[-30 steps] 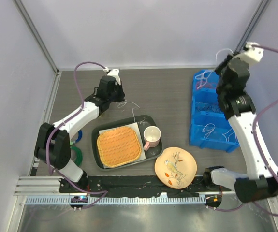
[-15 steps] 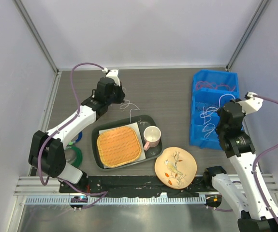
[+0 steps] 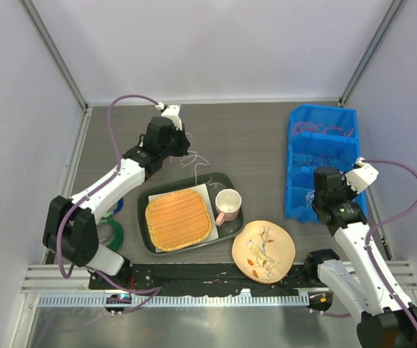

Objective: Untangle the cables

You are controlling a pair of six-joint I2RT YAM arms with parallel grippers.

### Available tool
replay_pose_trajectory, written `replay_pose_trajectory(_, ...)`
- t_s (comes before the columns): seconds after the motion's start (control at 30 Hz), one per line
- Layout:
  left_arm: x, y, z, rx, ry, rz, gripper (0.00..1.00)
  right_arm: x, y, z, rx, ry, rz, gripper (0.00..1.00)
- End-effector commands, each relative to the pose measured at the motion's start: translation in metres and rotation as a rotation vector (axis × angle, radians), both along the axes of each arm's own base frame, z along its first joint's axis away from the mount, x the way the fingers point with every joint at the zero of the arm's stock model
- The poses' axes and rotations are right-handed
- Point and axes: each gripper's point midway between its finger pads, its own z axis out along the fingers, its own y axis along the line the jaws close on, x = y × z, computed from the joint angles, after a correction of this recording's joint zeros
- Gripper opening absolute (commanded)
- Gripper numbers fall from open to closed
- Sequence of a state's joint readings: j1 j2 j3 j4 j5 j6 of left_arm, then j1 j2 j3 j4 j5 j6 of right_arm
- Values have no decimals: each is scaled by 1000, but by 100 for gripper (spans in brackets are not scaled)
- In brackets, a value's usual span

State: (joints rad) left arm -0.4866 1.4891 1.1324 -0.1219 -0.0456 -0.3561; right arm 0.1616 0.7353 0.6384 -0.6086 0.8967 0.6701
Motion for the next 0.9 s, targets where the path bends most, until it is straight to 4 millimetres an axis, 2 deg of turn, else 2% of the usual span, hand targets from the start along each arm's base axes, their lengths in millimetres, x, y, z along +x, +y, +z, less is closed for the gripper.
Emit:
replay_pose_trajectory(0.0,-3,-8,17,-38,-34,-40,0,-6,-7,4,-2,-30,-66,31)
replay_pose_trajectory(0.07,-6,-13,18,-57,-27,-69,0,-4,-3,8,10,-38,-37,43)
replay_pose_trajectory(0.1,-7,-16,18,-61,-25,-82,0,-4,-1,10,14,-40,-20,56)
replay_pose_trajectory(0.17,-11,-23,20,-85,-20,-122,0,1,5,20,12,-57,58,68)
replay_pose_trajectory(0.2,-12,-27,21,-95,-19,-140,0,4,9,25,12,-68,97,82)
replay_pose_trajectory(0.23,-13,-29,23,-104,-20,-153,0,11,15,33,20,-108,139,85)
replay_pose_trajectory(0.27,-14,-32,25,-115,-19,-168,0,19,35,41,39,-118,292,85)
replay_pose_trajectory(0.3,-17,-37,29,-137,-17,-195,0,30,49,58,45,-198,382,86)
replay_pose_trajectory(0.37,-19,-43,38,-165,-25,-223,0,44,84,75,32,-268,629,86)
replay_pose_trajectory(0.4,-22,-48,41,-192,-15,-240,0,51,128,93,75,-364,866,86)
replay_pose_trajectory(0.47,-23,-53,55,-222,-14,-259,0,50,170,99,121,-412,1104,86)
replay_pose_trajectory(0.5,-25,-55,59,-232,-10,-271,0,42,207,95,204,-415,1309,86)
replay_pose_trajectory(0.53,-29,-60,63,-252,3,-299,0,44,221,116,180,-516,1392,86)
replay_pose_trajectory(0.63,-37,-68,88,-302,-18,-362,0,39,266,110,117,-556,1595,86)
replay_pose_trajectory(0.67,-38,-70,99,-311,-34,-376,0,41,275,109,55,-548,1634,86)
replay_pose_trajectory(0.7,-42,-71,107,-317,-38,-387,0,43,281,104,-81,-530,1682,86)
replay_pose_trajectory(0.73,-42,-71,112,-323,-45,-390,0,39,301,94,-148,-500,1777,86)
replay_pose_trajectory(0.77,-47,-73,122,-335,-57,-419,0,38,307,88,-215,-492,1820,86)
replay_pose_trajectory(0.8,-51,-73,128,-340,-59,-434,0,39,314,93,-298,-542,1849,86)
replay_pose_trajectory(0.83,-54,-74,133,-344,-65,-451,0,40,322,74,-391,-528,1916,86)
replay_pose_trajectory(0.87,-61,-77,143,-360,-73,-486,0,41,326,73,-436,-556,1942,87)
